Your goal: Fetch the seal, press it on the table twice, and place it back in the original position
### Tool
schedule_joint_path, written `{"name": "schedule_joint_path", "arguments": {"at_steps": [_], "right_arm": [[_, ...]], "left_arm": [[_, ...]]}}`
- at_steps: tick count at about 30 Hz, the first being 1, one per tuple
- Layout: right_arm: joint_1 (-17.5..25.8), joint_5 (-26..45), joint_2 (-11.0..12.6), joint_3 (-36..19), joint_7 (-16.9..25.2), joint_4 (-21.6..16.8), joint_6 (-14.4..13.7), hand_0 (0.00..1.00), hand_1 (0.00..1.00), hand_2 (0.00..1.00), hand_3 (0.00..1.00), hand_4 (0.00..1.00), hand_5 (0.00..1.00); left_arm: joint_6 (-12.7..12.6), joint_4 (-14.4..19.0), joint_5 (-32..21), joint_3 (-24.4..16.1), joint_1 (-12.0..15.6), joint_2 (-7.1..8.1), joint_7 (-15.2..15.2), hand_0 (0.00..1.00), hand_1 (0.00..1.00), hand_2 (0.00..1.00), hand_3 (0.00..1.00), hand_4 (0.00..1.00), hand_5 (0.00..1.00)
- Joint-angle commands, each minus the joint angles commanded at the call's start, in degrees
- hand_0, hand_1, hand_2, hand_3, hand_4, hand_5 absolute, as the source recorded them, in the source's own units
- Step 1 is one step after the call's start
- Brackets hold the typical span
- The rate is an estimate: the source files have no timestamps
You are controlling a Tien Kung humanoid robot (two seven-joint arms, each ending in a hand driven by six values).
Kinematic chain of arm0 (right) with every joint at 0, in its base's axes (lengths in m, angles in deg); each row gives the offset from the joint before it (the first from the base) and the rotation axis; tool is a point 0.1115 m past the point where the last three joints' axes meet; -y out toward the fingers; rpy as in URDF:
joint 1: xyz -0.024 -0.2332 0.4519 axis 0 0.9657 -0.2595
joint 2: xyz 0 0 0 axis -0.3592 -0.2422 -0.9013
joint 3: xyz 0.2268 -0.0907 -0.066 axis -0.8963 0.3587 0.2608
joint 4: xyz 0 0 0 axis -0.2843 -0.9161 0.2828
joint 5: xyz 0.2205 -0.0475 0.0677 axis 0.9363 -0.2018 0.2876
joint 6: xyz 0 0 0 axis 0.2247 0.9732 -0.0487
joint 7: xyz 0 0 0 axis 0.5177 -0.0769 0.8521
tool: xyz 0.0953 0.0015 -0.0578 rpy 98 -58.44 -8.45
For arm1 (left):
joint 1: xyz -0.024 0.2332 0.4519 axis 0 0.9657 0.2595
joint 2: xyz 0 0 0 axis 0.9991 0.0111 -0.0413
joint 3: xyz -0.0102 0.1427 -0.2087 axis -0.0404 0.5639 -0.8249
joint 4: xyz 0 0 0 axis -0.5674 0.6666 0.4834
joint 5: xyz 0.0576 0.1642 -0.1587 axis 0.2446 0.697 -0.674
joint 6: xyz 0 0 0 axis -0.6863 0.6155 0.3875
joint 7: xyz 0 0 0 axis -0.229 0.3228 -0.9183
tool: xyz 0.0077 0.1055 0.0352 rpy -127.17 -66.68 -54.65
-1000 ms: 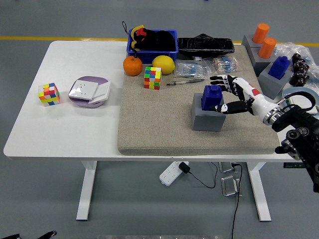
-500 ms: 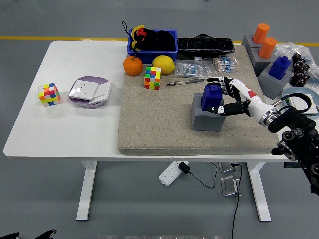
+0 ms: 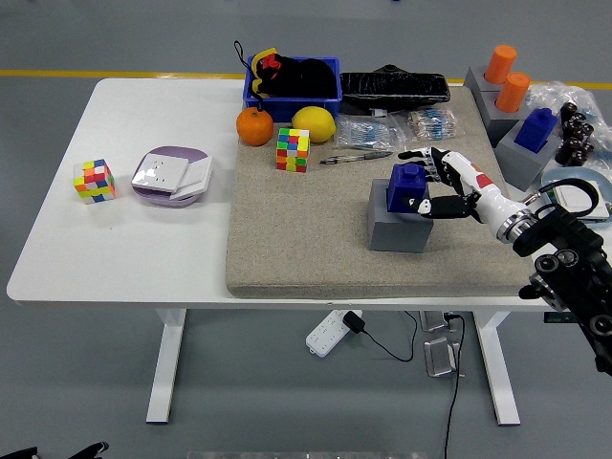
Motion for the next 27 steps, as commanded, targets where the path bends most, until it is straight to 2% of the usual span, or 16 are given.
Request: {"name": "schedule_joint_path", "arguments": {"at_steps": [3, 4, 9, 10, 18, 27], "right_arm": [[-0.1, 0.0, 0.0, 0.2, 0.3, 0.3, -0.4, 0.665, 0.595, 0.608, 0.66, 0.724, 0.002], [-0.1, 0.1, 0.0, 0.3, 0.4, 0.5, -0.5, 0.639, 0.54, 0.55, 0.59, 0.687, 0.002], [0.0, 0.5, 0.0, 0.7, 1.2, 0.8, -1.4, 0.639, 0.54, 0.55, 0.59, 0.687, 0.002], [0.0, 0.6, -0.1, 0.7, 1.4, 0.8, -1.6, 0.606, 0.484, 0.493, 0.53, 0.676, 0.002], [0.1, 1.1, 0.1, 0.6, 2.0, -0.1, -2.5, 0.595, 0.48, 0.482, 0.513, 0.673, 0.002], [1.0, -0.2, 0.4, -3.5, 1.7, -5.1, -2.3, 0.596, 0.475, 0.475, 0.513, 0.67, 0.002]], "left_arm": [[0.0, 0.0, 0.0, 0.0, 0.0, -0.06, 0.0, 0.811, 0.784, 0.76, 0.797, 0.677, 0.437], [0.0, 0.0, -0.1, 0.0, 0.0, -0.08, 0.0, 0.811, 0.784, 0.76, 0.797, 0.678, 0.436], [0.1, -0.1, 0.0, -0.1, 0.1, -0.14, 0.0, 0.811, 0.784, 0.76, 0.797, 0.678, 0.436], [0.1, -0.1, 0.0, -0.1, 0.1, -0.15, 0.0, 0.811, 0.784, 0.76, 0.797, 0.678, 0.436], [0.1, -0.1, -0.5, 0.1, 0.2, -0.18, 0.1, 0.811, 0.784, 0.76, 0.797, 0.678, 0.434], [0.1, -0.2, -0.9, 0.3, 0.2, -0.13, 0.2, 0.811, 0.784, 0.76, 0.798, 0.678, 0.434]]}}
